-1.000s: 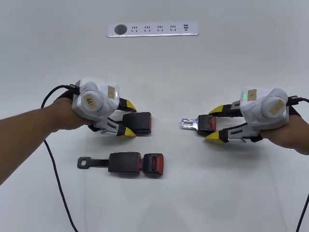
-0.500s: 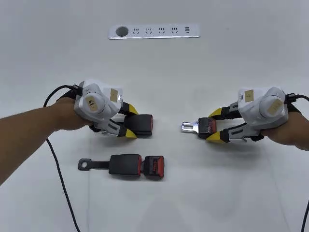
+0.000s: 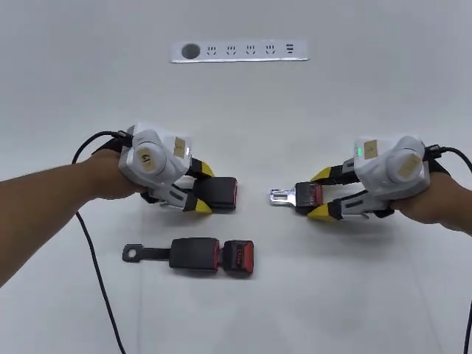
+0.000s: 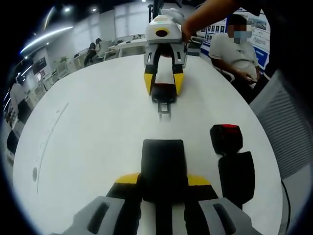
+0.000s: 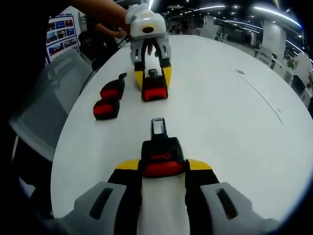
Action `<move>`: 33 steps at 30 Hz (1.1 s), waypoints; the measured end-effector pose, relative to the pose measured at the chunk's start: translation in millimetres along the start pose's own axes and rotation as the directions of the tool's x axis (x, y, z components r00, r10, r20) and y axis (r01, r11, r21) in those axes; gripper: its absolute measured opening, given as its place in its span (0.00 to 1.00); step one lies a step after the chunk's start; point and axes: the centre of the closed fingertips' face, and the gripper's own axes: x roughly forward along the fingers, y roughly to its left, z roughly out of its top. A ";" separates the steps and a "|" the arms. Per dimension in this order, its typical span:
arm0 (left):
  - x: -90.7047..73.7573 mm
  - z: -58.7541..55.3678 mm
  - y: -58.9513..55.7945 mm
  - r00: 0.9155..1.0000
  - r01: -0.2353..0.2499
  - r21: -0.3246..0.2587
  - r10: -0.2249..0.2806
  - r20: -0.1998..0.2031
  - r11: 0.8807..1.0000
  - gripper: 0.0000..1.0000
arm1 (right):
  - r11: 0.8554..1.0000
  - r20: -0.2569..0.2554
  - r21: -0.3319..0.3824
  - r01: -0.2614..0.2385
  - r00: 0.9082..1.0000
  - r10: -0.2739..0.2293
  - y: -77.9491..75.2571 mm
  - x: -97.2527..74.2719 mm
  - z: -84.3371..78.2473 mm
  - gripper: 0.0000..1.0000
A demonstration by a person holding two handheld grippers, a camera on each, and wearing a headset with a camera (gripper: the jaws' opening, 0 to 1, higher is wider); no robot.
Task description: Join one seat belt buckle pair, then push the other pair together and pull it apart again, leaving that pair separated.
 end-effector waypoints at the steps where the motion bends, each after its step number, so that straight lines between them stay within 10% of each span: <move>1: 0.1 -0.1 0.1 1.000 0.000 -0.001 0.000 0.000 1.000 0.34 | 1.000 0.003 0.000 -0.001 1.000 0.001 0.1 2.1 2.2 0.32; 33: 0.0 1.6 -0.8 1.000 0.008 -0.004 -0.008 -0.014 1.000 0.34 | 1.000 0.038 -0.015 -0.003 0.999 0.003 3.5 43.0 41.5 0.32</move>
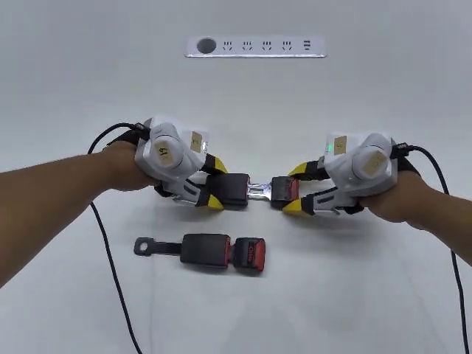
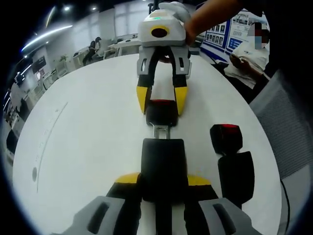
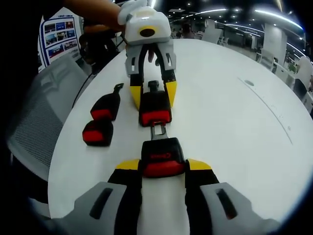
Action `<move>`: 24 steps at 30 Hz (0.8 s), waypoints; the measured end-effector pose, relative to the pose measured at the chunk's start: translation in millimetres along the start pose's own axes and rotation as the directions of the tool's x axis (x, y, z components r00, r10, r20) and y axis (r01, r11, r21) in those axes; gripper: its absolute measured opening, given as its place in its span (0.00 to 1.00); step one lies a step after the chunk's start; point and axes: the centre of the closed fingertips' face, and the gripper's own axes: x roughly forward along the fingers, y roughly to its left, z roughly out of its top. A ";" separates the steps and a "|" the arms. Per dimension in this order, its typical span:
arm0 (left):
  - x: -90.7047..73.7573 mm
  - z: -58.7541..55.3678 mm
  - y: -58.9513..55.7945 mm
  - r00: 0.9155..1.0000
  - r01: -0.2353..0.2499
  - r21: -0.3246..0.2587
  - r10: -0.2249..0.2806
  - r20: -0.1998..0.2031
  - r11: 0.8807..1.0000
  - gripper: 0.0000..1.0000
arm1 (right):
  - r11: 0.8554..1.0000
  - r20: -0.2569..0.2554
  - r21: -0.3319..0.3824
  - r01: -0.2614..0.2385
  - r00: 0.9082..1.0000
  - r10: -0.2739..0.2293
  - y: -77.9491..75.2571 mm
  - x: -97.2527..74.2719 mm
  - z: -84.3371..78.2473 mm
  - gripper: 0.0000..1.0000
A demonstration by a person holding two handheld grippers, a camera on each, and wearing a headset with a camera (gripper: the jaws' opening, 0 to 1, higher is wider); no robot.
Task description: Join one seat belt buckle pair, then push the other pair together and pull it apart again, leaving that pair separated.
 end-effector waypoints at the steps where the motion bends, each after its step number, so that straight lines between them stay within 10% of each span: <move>1: 0.0 0.4 0.1 1.000 0.000 -0.001 0.000 -0.001 1.000 0.34 | 1.000 -0.003 -0.001 0.001 1.000 -0.001 0.3 0.2 0.3 0.32; 24: 2.6 0.2 1.1 1.000 0.005 -0.001 -0.005 -0.011 1.000 0.33 | 1.000 -0.009 0.009 -0.007 1.000 0.007 7.5 14.5 17.3 0.32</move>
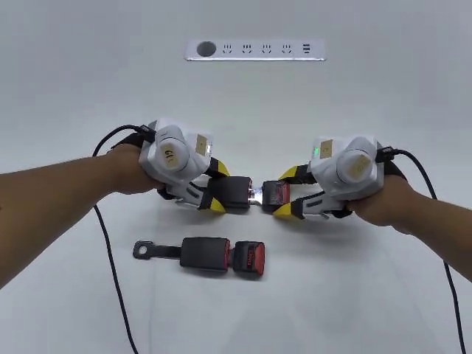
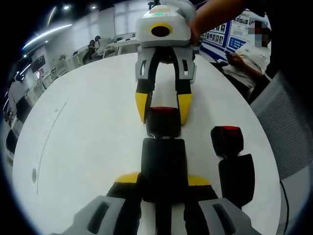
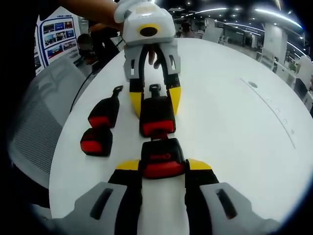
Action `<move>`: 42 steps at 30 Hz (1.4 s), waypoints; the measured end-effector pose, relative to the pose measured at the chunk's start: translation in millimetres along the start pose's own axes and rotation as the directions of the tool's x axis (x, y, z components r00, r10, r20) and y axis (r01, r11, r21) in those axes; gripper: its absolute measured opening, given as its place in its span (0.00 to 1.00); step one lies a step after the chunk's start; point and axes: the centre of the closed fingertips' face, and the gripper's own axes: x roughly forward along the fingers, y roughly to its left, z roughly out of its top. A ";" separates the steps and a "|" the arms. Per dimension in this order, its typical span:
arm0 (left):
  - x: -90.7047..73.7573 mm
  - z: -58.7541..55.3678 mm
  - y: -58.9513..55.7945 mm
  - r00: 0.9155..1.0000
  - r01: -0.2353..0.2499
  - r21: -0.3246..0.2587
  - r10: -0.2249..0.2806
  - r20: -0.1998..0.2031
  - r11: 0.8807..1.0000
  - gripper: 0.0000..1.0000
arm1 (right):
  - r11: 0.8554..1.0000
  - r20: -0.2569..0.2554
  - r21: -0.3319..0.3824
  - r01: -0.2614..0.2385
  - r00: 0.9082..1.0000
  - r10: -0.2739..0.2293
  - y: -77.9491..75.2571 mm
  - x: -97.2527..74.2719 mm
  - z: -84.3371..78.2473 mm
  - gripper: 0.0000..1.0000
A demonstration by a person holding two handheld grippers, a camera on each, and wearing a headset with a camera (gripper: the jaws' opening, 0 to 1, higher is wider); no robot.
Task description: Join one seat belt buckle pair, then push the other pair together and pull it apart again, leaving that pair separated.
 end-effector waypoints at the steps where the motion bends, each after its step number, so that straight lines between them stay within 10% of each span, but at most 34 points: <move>1: 0.0 -0.1 0.1 1.000 -0.001 0.000 0.001 -0.001 1.000 0.33 | 1.000 0.002 0.000 -0.001 1.000 0.001 -0.6 2.5 1.5 0.32; 42: 0.9 1.3 1.0 1.000 -0.002 -0.013 0.002 -0.007 1.000 0.34 | 0.999 -0.074 -0.033 0.014 0.997 -0.016 -1.6 7.7 7.0 0.32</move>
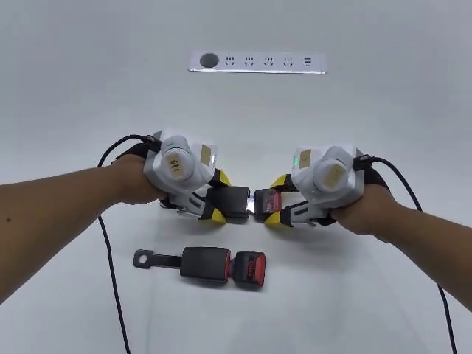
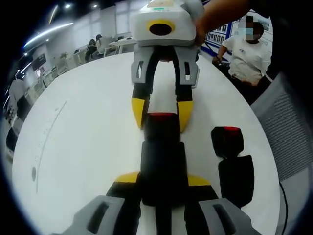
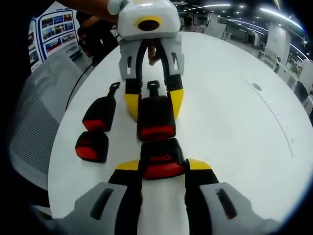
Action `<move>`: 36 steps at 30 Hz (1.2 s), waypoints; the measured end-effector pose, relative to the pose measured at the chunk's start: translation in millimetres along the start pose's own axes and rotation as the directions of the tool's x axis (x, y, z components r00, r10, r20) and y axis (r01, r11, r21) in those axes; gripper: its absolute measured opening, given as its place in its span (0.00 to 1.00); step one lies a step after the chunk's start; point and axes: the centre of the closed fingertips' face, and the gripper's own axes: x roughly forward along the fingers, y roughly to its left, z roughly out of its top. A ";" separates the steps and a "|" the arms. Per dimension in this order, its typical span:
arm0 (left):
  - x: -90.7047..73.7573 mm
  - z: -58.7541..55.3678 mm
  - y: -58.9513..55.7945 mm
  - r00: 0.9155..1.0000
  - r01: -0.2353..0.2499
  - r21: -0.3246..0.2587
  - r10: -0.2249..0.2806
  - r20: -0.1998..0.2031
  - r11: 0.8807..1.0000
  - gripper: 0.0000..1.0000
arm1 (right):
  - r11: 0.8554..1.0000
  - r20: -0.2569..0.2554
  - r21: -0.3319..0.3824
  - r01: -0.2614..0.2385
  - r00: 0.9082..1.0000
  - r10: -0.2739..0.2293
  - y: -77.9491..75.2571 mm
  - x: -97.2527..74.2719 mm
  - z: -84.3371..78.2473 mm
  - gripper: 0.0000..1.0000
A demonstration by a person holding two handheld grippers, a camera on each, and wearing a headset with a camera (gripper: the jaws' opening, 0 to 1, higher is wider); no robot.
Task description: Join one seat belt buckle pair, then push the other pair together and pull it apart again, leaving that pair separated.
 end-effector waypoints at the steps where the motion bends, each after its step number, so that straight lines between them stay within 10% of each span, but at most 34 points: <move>1: -0.1 0.2 -0.2 1.000 -0.001 -0.002 0.001 -0.001 1.000 0.34 | 1.000 -0.002 0.000 0.002 1.000 -0.002 -0.2 0.3 0.2 0.32; 36: -5.6 -5.6 0.5 1.000 -0.006 -0.007 0.006 -0.006 1.000 0.34 | 0.999 0.022 0.036 0.034 0.999 -0.035 -3.1 -6.0 -6.8 0.32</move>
